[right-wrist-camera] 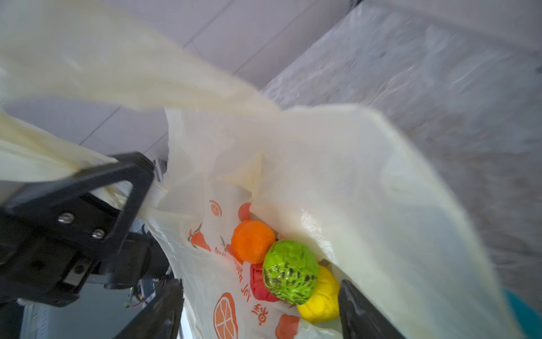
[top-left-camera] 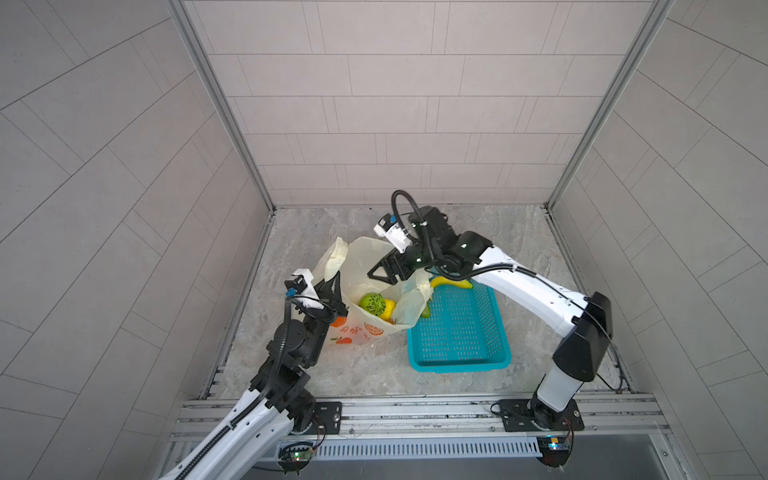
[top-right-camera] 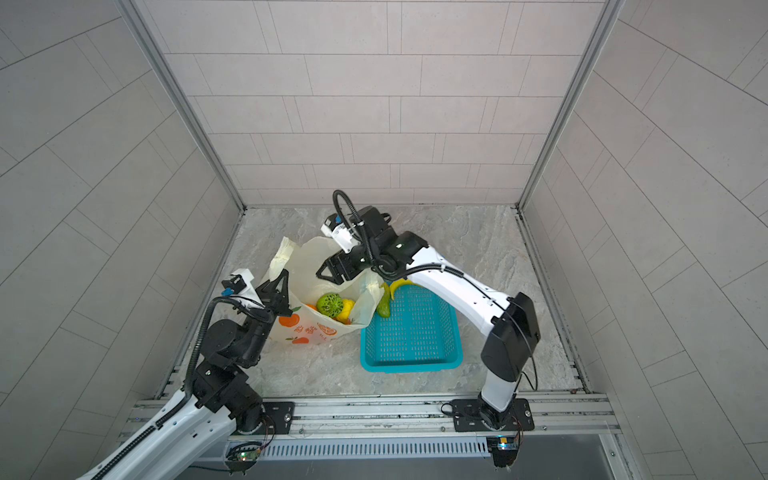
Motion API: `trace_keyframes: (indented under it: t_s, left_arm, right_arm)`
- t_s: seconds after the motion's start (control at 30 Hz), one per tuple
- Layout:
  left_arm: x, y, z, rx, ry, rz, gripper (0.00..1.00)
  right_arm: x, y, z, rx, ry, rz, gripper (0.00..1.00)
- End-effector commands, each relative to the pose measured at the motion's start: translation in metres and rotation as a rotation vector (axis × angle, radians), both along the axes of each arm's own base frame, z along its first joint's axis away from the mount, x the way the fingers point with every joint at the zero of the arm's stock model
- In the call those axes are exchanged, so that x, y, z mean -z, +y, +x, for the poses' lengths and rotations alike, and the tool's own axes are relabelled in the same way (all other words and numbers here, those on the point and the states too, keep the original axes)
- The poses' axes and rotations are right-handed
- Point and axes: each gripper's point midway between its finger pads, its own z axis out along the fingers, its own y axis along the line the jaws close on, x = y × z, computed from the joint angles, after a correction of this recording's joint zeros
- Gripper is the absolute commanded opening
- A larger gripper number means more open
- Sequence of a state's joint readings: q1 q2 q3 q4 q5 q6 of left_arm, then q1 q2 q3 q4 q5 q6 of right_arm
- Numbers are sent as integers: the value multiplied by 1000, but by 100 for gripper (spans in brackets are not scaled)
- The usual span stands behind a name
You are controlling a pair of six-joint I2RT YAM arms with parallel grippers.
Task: Place the fruits into the plastic bag
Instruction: 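Withdraw the right gripper from the bag back over the basket, then lower the right gripper onto the yellow-green papaya and grasp it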
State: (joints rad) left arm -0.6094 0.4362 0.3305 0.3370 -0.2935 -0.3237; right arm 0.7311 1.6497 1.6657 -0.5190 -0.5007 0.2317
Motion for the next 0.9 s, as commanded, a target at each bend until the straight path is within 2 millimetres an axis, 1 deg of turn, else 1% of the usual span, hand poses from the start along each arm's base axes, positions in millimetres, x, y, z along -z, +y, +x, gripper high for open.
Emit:
trace_keyframes:
  t_s: [0.0, 0.03, 0.07, 0.1, 0.13, 0.2, 0.23, 0.3, 0.37, 0.43, 0.53, 0.6, 0.7, 0.8, 0.87]
  left_arm:
    - [3, 1, -1, -6, 3, -3, 0]
    - [3, 1, -1, -6, 4, -4, 0]
    - [3, 1, -1, -8, 4, -3, 0]
    - [3, 1, -1, -8, 4, -3, 0]
    - [3, 2, -1, -9, 3, -2, 0]
    - [4, 1, 0, -9, 6, 0, 0]
    - [4, 2, 0, -13, 5, 2, 0]
    - [4, 2, 0, -16, 7, 3, 0]
    - [4, 2, 1, -15, 8, 3, 0]
    - [5, 1, 1, -14, 9, 5, 0]
    - [5, -1, 2, -8, 11, 5, 0]
    - [5, -1, 3, -8, 14, 4, 0]
    - [4, -1, 2, -8, 12, 4, 0]
    - [4, 1, 2, -13, 14, 5, 0]
    - [5, 0, 2, -12, 15, 7, 0]
  right_arm:
    - [-53, -56, 26, 214, -192, 30, 79]
    - [-55, -79, 36, 308, -210, 19, 79]
    - [-54, -100, 44, 390, -215, 9, 79]
    - [-50, -125, 52, 491, -211, 1, 79]
    - [-43, -151, 59, 594, -198, -4, 78]
    - [-17, -194, 66, 764, -136, -17, 76]
    - [-1, -209, 67, 813, -96, -23, 75]
    - [32, -219, 63, 830, -28, -60, 73]
    - [67, -214, 56, 788, 45, -107, 73]
    - [106, -197, 46, 703, 160, -146, 72]
    - [152, -170, 28, 567, 245, -257, 71]
    - [176, -151, 17, 482, 294, -325, 71]
    - [202, -127, 4, 370, 385, -395, 71]
    - [226, -110, 2, 324, 433, -428, 69]
    - [237, -102, 1, 302, 445, -439, 69]
